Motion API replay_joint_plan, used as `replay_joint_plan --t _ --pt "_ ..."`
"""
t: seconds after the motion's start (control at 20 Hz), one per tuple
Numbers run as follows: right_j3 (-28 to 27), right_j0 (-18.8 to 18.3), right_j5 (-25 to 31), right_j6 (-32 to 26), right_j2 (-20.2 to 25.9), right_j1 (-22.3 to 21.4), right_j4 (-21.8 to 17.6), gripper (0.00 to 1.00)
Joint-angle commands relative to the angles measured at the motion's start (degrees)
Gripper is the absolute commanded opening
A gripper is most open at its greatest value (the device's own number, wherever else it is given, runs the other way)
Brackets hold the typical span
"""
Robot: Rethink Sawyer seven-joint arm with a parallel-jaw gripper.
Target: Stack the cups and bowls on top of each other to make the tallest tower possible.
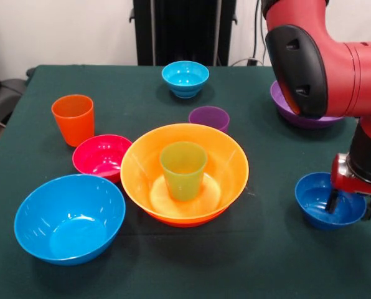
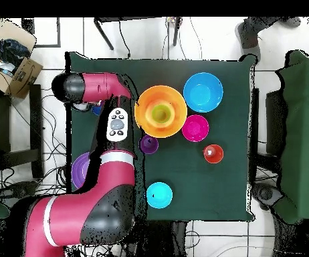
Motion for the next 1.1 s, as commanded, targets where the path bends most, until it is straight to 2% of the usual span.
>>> replay_joint_plan --t 0.05,0.3,0.4,0.55,0.75,1.0,1.1 --pt "-2.8 1.5 8.2 10.3 -2.7 2.4 -1.8 0.0" --pt "-6.1 1.0 10.1 8.2 -2.9 3.8 -1.4 0.0" --pt "-5.4 1.0 8.7 9.9 -3.3 2.9 -0.5 0.0" --pt "-3.5 0.3 9.5 9.4 -3.9 -2.4 0.3 0.0" --pt "-1.3 -0.8 15.9 5.2 -4.7 -9.8 0.9 0.0" --pt "-1.2 -1.3 22.7 0.6 -7.0 -14.7 -1.4 0.0" --pt "0.8 -1.7 23.7 -0.8 -6.9 -16.5 -1.7 0.0"
